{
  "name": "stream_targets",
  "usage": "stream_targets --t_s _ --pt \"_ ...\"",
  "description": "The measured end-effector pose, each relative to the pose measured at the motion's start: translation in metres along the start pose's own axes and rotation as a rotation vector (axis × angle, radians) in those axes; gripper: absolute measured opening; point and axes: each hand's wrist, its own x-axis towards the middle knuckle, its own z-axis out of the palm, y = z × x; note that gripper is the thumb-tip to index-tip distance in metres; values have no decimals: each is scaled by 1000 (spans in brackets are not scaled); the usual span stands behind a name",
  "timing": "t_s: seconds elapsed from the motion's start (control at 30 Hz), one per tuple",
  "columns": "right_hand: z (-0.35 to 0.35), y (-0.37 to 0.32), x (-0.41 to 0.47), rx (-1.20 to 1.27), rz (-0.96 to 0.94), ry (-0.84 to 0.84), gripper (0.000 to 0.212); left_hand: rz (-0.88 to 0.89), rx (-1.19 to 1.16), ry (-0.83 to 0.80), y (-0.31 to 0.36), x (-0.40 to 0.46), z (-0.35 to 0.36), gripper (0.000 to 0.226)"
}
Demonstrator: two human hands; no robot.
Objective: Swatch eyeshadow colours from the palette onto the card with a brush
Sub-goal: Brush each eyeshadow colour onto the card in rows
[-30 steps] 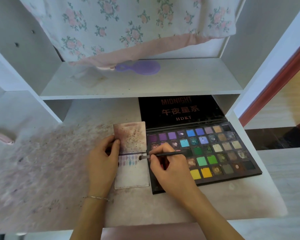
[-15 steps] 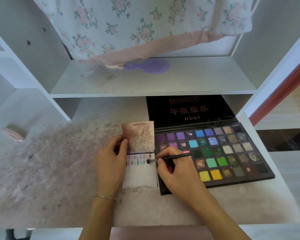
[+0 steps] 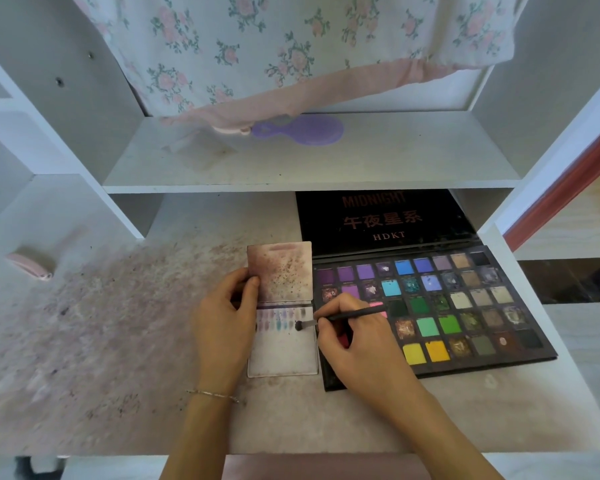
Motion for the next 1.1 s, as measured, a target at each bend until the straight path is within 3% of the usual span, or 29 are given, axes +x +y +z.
stream_targets --t_s 0.47,0.73,0.97,1.1 --pt "1 0 -1 25 -32 15 10 -11 -1 -3 1 0 0 19" --pt "-4 2 -1 302 -129 303 22 -10 0 -13 3 -1 -3 17" --pt "-4 5 -1 399 -65 356 21 -18 -3 -8 2 0 -2 20" --pt "-17 9 -5 338 -83 412 23 -24 18 -18 1 1 -2 23"
